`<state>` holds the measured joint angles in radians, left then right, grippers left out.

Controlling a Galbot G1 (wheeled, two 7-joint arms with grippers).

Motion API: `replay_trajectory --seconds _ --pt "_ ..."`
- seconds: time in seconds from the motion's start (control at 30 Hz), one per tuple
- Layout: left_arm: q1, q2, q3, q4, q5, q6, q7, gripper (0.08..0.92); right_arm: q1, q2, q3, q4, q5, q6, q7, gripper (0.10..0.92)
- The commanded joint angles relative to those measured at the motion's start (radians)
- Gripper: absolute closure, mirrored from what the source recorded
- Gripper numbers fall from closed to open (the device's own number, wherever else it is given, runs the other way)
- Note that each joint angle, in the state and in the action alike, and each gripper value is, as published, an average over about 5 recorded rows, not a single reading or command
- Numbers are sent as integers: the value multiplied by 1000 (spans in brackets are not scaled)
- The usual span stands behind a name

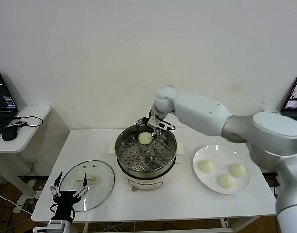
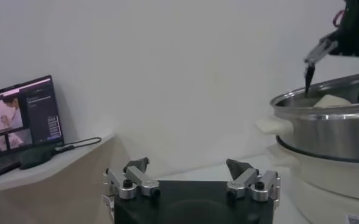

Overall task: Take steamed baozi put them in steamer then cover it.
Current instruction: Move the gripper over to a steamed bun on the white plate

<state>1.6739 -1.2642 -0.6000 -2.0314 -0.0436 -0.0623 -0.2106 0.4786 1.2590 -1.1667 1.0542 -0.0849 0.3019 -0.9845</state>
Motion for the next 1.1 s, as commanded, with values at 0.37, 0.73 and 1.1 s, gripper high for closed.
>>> replay_trajectory --seconds 0.37,0.73,1.1 --pt "3 56 0 -38 -33 31 7 177 67 -821 34 649 266 -602 -88 203" --pt "3 64 7 -37 -30 36 9 177 -505 -1005 409 638 25 -587 -60 203" --pt "9 52 0 -36 -19 41 12 177 -700 -792 561 415 -84 -571 -29 202"
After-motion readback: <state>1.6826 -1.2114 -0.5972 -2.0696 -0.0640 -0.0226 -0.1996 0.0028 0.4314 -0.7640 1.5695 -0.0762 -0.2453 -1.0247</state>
